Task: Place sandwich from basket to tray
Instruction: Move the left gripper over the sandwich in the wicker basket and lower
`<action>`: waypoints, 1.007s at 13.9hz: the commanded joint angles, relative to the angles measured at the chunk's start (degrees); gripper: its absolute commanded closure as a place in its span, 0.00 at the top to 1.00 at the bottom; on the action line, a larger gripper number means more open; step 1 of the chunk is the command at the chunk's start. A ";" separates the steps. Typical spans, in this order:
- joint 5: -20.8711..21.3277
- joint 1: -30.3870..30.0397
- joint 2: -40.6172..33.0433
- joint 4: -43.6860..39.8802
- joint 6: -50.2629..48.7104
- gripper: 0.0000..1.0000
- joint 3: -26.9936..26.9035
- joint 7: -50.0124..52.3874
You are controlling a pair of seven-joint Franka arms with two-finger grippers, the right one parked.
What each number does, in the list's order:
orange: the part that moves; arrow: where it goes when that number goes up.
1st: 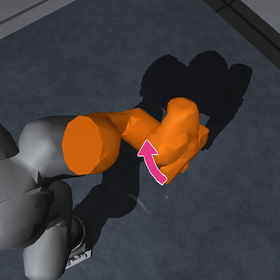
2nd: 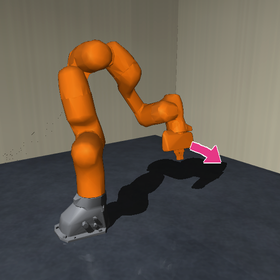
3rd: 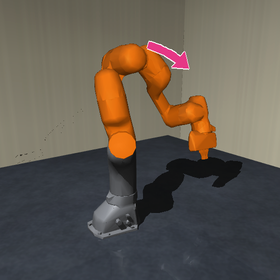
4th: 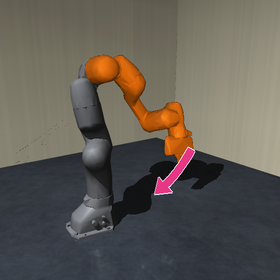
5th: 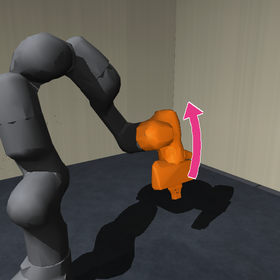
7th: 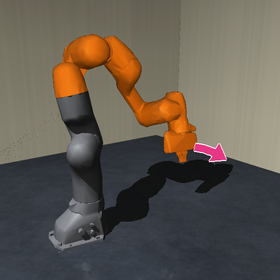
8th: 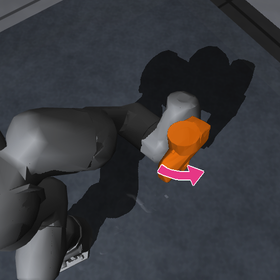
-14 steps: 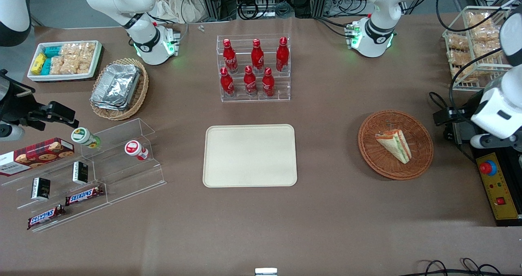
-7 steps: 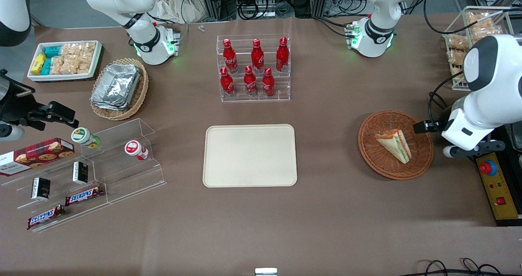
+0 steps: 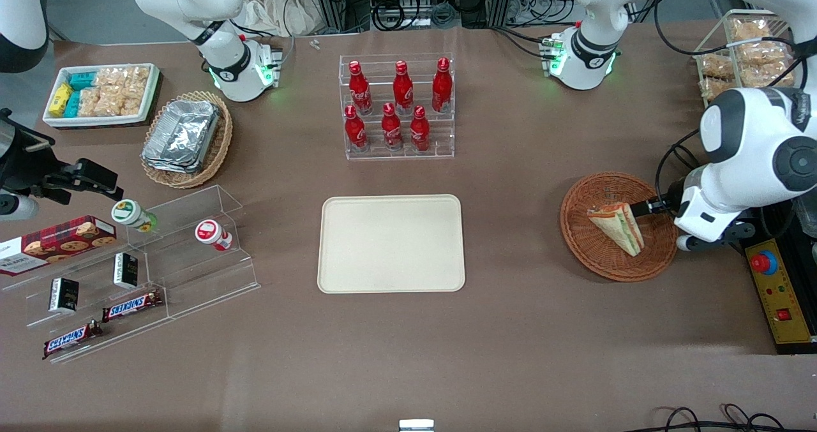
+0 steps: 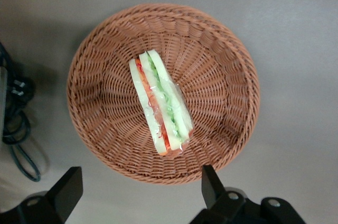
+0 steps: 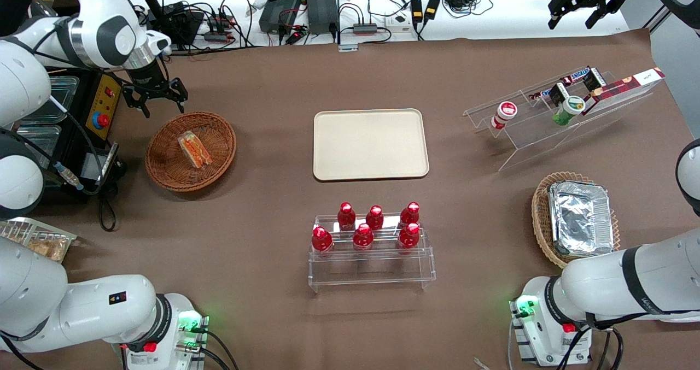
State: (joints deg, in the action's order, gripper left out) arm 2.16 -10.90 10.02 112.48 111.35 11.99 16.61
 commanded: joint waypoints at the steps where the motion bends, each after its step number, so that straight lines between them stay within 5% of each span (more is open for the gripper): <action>1: -1.27 -0.88 -0.18 3.96 4.91 1.00 0.58 1.76; 14: -3.30 -2.02 7.91 7.66 18.63 1.00 0.75 10.46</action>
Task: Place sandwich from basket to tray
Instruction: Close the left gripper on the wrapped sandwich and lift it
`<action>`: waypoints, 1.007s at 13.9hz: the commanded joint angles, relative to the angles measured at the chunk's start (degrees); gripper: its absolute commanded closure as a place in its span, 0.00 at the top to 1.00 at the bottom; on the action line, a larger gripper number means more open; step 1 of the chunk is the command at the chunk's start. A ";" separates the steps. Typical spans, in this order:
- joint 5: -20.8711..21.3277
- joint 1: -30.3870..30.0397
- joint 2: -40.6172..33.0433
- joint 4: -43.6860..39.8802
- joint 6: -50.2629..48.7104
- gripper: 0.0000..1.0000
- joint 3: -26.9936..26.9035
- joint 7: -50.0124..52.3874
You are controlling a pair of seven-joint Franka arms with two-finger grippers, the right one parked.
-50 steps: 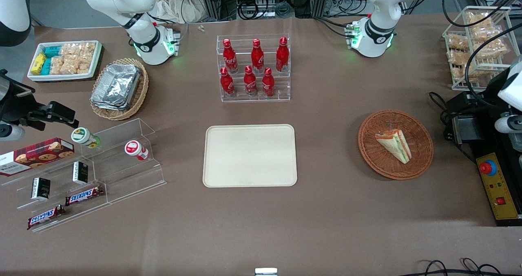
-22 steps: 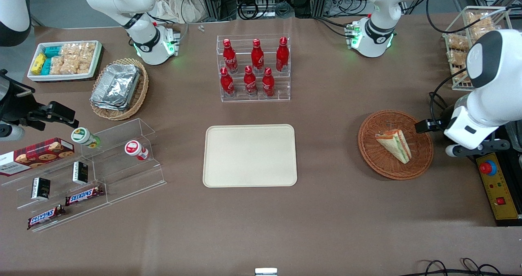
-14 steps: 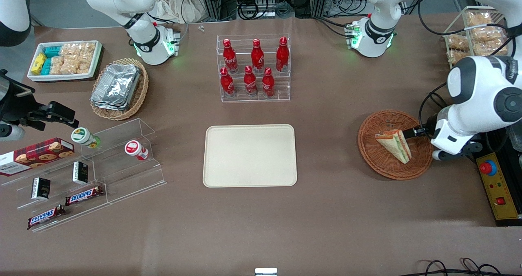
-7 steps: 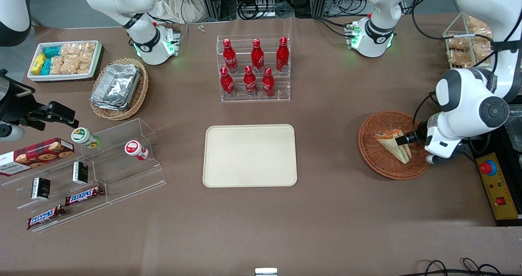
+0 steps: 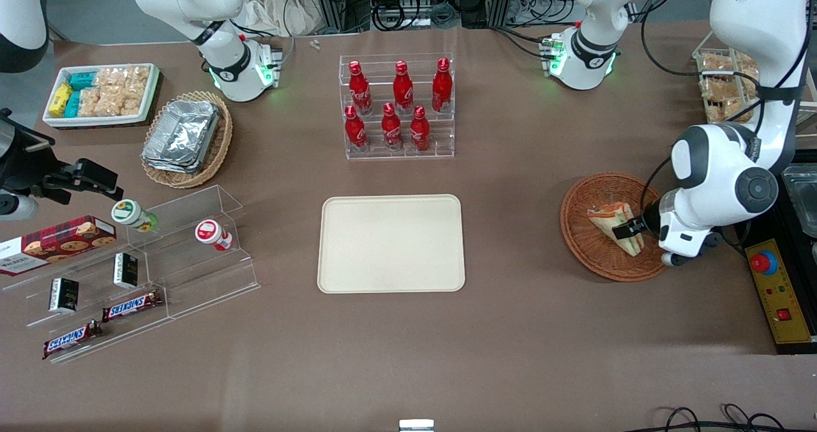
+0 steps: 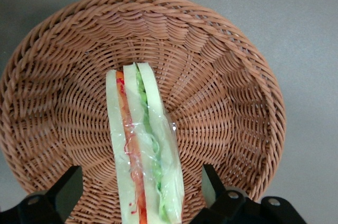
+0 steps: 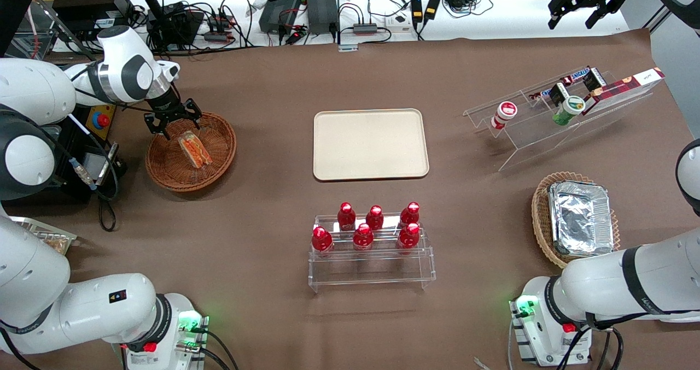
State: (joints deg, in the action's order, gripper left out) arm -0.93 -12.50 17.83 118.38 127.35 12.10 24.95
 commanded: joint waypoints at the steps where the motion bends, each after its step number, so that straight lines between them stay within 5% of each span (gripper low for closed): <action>1: -0.30 -0.42 0.10 2.98 4.46 1.00 0.73 2.38; 7: -0.21 -0.33 1.59 5.72 8.61 0.99 0.73 2.47; 9: -0.21 -0.42 1.51 5.63 8.52 0.82 0.64 2.39; 12: -0.21 -0.42 0.37 5.28 7.82 0.25 0.64 2.47; 14: -0.21 -0.42 -0.77 4.41 5.90 0.10 0.73 2.38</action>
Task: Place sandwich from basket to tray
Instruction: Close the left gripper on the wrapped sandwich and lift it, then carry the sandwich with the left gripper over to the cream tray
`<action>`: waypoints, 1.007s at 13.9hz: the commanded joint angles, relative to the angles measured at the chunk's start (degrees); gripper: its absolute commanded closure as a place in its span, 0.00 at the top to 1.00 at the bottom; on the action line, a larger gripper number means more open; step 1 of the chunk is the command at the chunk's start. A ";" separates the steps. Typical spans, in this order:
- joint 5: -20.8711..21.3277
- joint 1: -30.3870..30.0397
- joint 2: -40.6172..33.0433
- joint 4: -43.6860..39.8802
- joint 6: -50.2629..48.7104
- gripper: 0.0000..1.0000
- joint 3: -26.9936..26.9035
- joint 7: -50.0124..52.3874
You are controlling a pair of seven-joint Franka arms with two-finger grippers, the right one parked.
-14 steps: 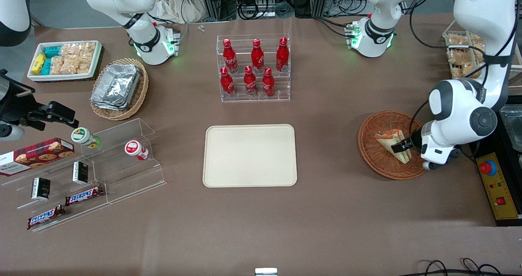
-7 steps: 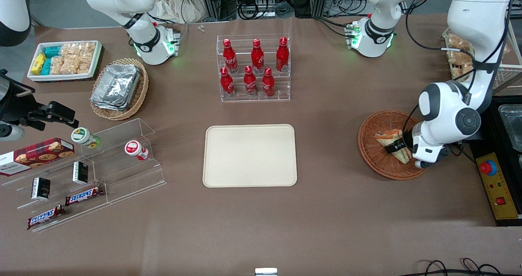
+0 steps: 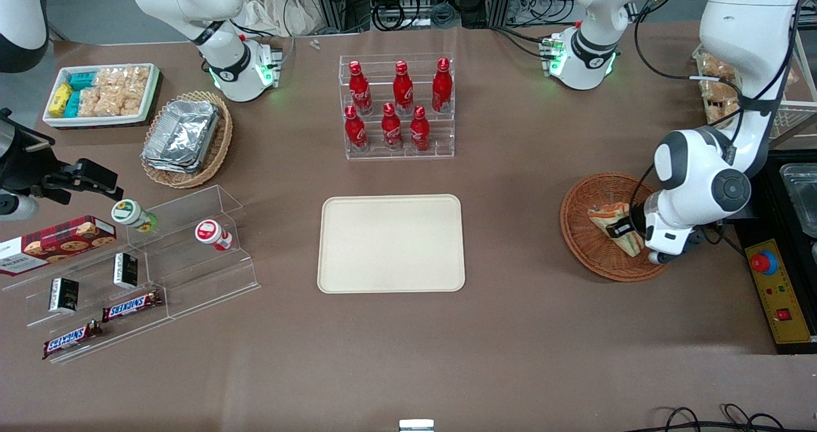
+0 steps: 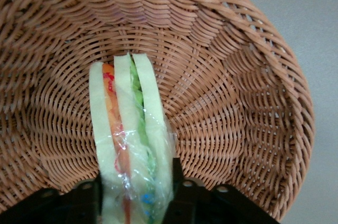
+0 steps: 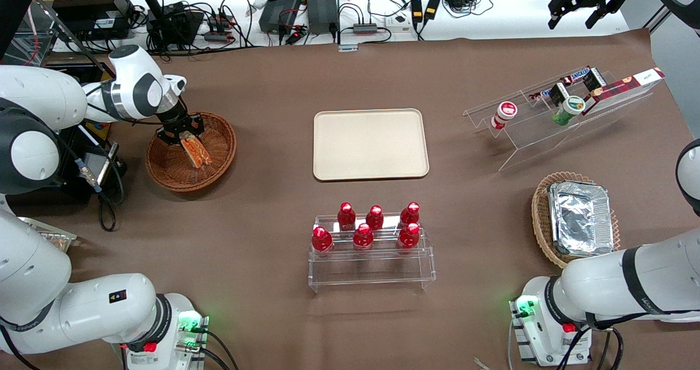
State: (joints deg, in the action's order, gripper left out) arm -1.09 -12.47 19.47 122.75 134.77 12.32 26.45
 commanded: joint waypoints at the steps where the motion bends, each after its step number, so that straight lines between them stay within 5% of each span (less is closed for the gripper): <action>1: -0.06 -0.45 -3.46 -1.71 -4.66 0.10 0.51 1.06; 8: -0.85 -0.01 -3.83 -31.30 -36.82 0.11 3.32 0.53; 14: 1.86 3.04 -2.43 -35.12 -37.74 0.21 8.51 1.06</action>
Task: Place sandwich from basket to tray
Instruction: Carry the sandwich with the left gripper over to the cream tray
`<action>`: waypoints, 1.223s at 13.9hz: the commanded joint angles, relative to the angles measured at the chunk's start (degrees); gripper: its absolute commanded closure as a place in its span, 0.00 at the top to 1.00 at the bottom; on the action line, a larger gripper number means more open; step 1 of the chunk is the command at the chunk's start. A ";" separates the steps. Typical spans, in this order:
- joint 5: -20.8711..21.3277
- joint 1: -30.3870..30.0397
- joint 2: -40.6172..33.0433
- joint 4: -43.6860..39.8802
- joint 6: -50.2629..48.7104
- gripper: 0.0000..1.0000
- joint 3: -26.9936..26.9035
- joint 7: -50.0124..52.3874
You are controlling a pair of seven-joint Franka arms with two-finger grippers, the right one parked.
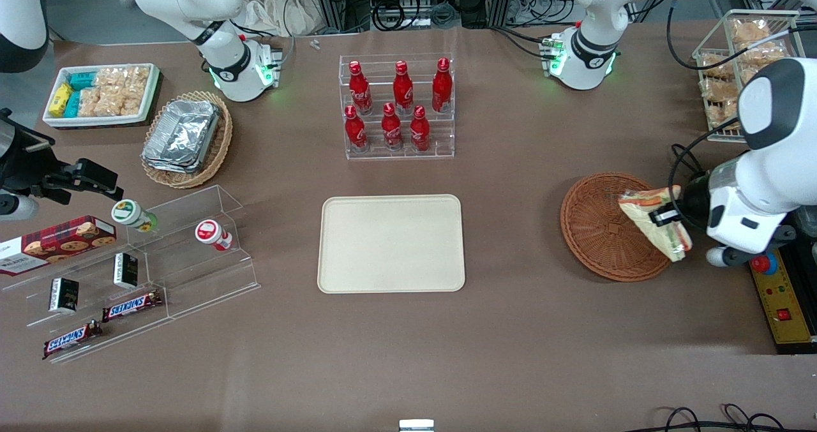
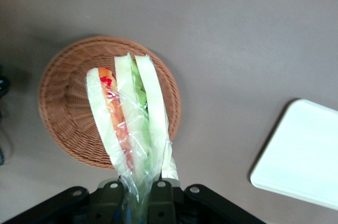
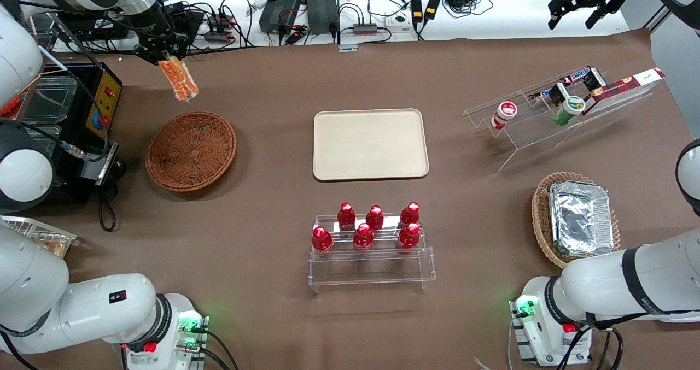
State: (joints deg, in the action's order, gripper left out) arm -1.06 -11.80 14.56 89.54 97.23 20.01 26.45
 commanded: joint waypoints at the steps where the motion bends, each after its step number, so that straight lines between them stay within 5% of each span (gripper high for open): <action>1: 2.98 5.09 2.93 -2.35 0.23 0.21 0.82 2.02; 4: 4.67 10.46 4.42 -2.53 3.13 0.11 0.82 9.03; 17: 7.74 26.99 16.98 -2.53 19.03 0.11 0.91 13.36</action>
State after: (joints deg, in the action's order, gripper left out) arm 5.52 13.86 28.61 89.10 114.19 21.11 39.61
